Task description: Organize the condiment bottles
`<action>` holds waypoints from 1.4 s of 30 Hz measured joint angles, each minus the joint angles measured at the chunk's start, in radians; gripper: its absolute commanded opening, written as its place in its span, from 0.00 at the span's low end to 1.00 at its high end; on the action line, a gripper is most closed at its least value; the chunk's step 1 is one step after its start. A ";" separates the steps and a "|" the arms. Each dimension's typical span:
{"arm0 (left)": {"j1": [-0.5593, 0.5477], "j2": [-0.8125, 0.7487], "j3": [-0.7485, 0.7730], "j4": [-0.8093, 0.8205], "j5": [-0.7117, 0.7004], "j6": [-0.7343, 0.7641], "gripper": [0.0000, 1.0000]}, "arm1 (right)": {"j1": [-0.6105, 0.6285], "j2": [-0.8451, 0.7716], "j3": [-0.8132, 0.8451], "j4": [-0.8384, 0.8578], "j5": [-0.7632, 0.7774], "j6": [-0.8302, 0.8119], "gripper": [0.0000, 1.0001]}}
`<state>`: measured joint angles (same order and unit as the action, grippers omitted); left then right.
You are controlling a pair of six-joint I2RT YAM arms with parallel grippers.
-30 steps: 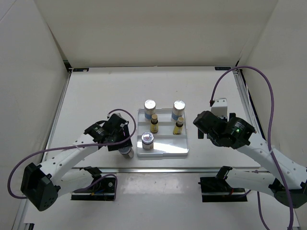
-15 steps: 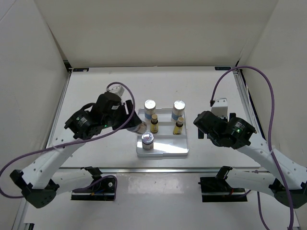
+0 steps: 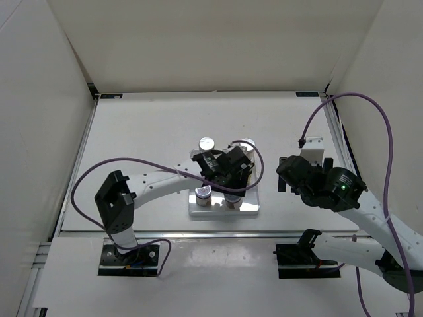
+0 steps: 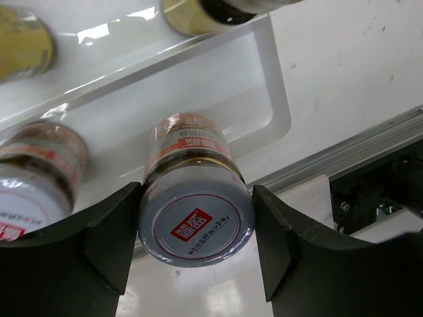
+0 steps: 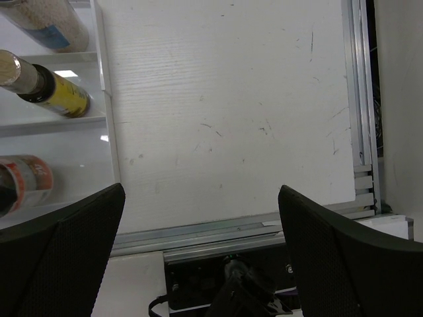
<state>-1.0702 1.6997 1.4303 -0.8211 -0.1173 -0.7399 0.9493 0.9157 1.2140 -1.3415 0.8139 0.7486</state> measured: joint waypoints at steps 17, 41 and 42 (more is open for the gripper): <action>-0.025 0.192 0.101 0.059 -0.072 0.004 0.42 | 0.000 -0.006 0.000 0.000 0.002 0.000 1.00; -0.025 -0.656 -0.022 -0.009 -0.360 0.273 1.00 | 0.000 0.006 0.000 0.009 -0.043 -0.056 1.00; -0.025 -0.704 -0.038 -0.018 -0.402 0.292 1.00 | 0.000 0.001 0.000 0.010 -0.043 -0.056 1.00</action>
<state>-1.0950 0.9958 1.3922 -0.8394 -0.5198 -0.4480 0.9493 0.9165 1.2140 -1.3319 0.7704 0.6922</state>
